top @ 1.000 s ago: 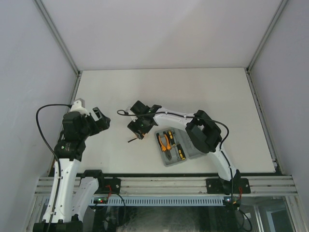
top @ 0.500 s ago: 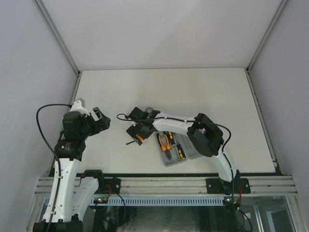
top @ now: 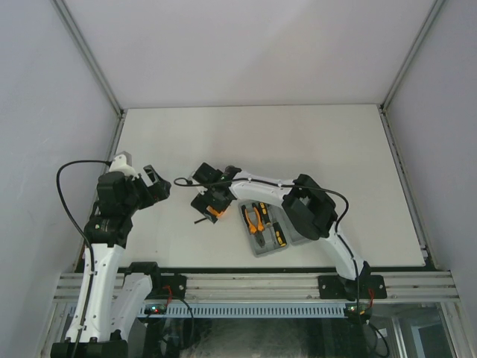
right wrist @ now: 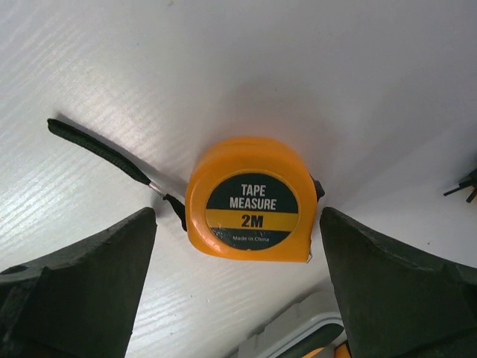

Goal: Sort the tools into containers
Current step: Pick up the engineering item from the center of the board.

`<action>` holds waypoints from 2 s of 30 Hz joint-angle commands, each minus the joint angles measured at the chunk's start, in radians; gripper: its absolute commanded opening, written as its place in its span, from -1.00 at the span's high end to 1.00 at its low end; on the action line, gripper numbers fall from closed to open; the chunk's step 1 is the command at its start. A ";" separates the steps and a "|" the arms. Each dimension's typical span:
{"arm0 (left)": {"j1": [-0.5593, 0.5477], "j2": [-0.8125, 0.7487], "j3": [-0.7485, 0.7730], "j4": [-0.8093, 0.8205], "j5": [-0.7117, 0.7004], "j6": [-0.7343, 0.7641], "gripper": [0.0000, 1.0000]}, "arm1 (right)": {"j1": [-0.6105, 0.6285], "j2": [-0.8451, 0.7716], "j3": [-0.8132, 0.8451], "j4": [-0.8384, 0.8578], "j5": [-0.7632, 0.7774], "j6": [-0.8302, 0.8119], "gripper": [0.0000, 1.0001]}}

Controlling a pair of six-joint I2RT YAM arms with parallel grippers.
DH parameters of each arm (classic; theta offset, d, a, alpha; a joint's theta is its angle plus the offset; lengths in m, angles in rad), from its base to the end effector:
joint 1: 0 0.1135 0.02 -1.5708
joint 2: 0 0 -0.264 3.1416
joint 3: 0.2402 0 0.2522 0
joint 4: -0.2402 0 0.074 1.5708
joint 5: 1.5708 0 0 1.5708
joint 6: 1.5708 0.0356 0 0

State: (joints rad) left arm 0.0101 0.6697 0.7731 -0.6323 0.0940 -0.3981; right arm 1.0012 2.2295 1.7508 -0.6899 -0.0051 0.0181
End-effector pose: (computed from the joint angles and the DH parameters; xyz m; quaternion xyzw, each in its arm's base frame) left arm 0.1450 -0.0019 0.3071 -0.1527 0.8531 -0.1358 0.4800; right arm 0.2531 0.3955 0.1618 -0.4629 0.8636 0.0996 0.1731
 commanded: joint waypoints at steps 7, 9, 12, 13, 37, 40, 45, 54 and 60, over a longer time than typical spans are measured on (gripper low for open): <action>0.014 0.001 -0.010 0.037 0.024 0.016 -0.85 | -0.011 0.056 0.096 -0.048 0.007 0.066 -0.70; 0.014 0.002 -0.010 0.037 0.024 0.015 -0.86 | -0.016 0.055 0.090 -0.053 0.006 0.085 -0.61; 0.014 0.003 -0.011 0.036 0.026 0.016 -0.85 | -0.022 0.050 0.080 -0.059 0.003 0.096 -0.42; 0.014 0.003 -0.010 0.037 0.027 0.016 -0.85 | -0.022 0.049 0.077 -0.059 0.003 0.098 -0.35; 0.018 0.007 -0.015 0.039 0.028 0.015 -0.86 | 0.002 -0.352 -0.241 0.139 0.017 0.130 0.39; 0.018 0.007 -0.015 0.040 0.031 0.015 -0.85 | -0.014 -0.416 -0.316 0.160 0.026 0.147 0.41; 0.018 0.014 -0.017 0.042 0.035 0.014 -0.85 | -0.046 -0.521 -0.427 0.162 0.047 0.166 0.42; 0.019 0.024 -0.018 0.046 0.051 0.014 -0.85 | -0.143 -0.746 -0.678 0.161 0.066 0.225 0.44; 0.018 0.047 -0.023 0.060 0.100 0.022 -0.86 | -0.249 -0.945 -0.873 0.161 0.057 0.282 0.46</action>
State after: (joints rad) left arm 0.0200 0.7033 0.7666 -0.6174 0.1337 -0.3981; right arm 0.8085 1.4067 0.9554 -0.5579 0.0452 0.2329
